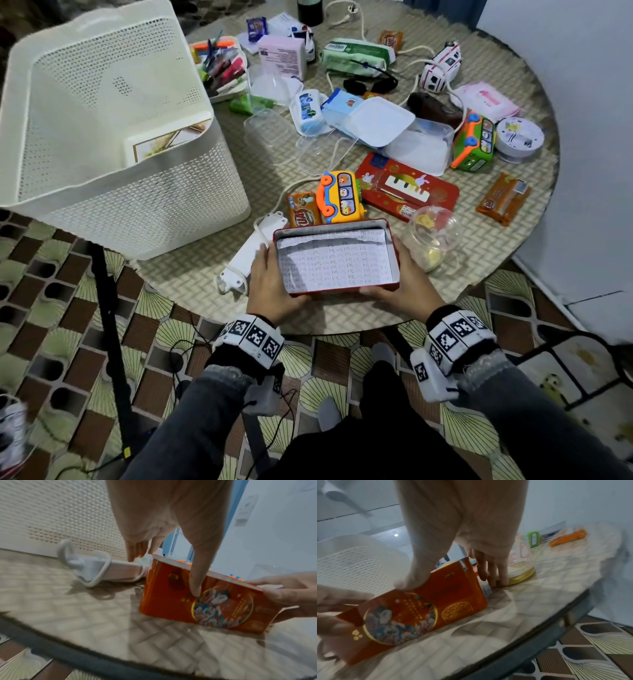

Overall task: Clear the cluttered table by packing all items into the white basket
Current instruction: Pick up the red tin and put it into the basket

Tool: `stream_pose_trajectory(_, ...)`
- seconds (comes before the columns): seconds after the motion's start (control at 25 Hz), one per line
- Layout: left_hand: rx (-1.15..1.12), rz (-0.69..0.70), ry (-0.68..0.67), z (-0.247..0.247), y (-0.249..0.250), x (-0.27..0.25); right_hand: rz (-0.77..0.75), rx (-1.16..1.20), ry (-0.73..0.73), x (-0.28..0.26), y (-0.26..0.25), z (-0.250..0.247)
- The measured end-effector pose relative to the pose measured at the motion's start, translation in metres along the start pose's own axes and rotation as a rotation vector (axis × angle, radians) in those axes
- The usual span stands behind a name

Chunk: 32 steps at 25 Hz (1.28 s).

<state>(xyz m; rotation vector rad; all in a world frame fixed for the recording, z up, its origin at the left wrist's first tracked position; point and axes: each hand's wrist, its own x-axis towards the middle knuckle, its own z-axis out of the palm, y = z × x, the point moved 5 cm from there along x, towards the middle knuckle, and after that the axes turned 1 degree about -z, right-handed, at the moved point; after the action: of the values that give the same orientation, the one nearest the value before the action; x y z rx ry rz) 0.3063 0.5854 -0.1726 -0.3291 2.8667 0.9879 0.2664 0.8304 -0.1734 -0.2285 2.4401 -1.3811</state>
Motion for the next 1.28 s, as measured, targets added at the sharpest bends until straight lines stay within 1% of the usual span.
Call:
stream_pose_trajectory(0.08,0.085,0.043,-0.079,-0.001,0.023,0.001,0.064,0.054,-0.006,0.001,0.009,-0.009)
stream_pose_trajectory(0.16,0.041,0.131,-0.128,0.002,0.048,0.008,0.134,0.082,0.014,0.003,0.016,-0.019)
stream_pose_trajectory(0.2,-0.024,0.139,-0.139,0.004,0.061,0.013,0.155,0.088,0.03,0.005,0.019,-0.025)
stream_pose_trajectory(0.32,-0.222,0.148,-0.107,0.012,0.091,0.034,0.171,0.033,0.062,0.013,0.025,-0.042)
stream_pose_trajectory(0.44,-0.245,0.154,-0.097,0.018,0.115,0.054,0.193,-0.04,0.077,0.024,0.029,-0.053)
stream_pose_trajectory(0.52,-0.244,0.151,-0.099,0.023,0.123,0.067,0.211,-0.016,0.061,0.027,0.026,-0.055)
stream_pose_trajectory(0.6,-0.262,0.143,-0.097,0.026,0.13,0.079,0.17,-0.01,-0.017,0.03,0.016,-0.06)
stream_pose_trajectory(0.68,-0.266,0.143,-0.085,0.03,0.139,0.088,0.055,-0.023,-0.062,0.036,-0.004,-0.07)
stream_pose_trajectory(0.8,-0.285,0.164,-0.062,0.032,0.158,0.103,-0.091,0.027,0.003,0.053,-0.04,-0.104)
stream_pose_trajectory(0.92,-0.333,0.202,-0.014,0.029,0.181,0.124,-0.159,0.034,0.02,0.075,-0.066,-0.148)
stream_pose_trajectory(1.0,-0.33,0.202,0.016,0.027,0.193,0.138,-0.17,-0.013,0.016,0.092,-0.069,-0.18)
stream_pose_trajectory(1.12,-0.262,0.17,-0.015,0.033,0.194,0.158,-0.105,-0.064,0.022,0.124,-0.044,-0.22)
stream_pose_trajectory(1.2,-0.192,0.1,-0.065,0.041,0.185,0.173,-0.027,-0.088,0.006,0.142,-0.016,-0.234)
stream_pose_trajectory(1.28,-0.02,0.029,-0.119,0.05,0.177,0.187,0.061,-0.124,-0.052,0.154,0.011,-0.236)
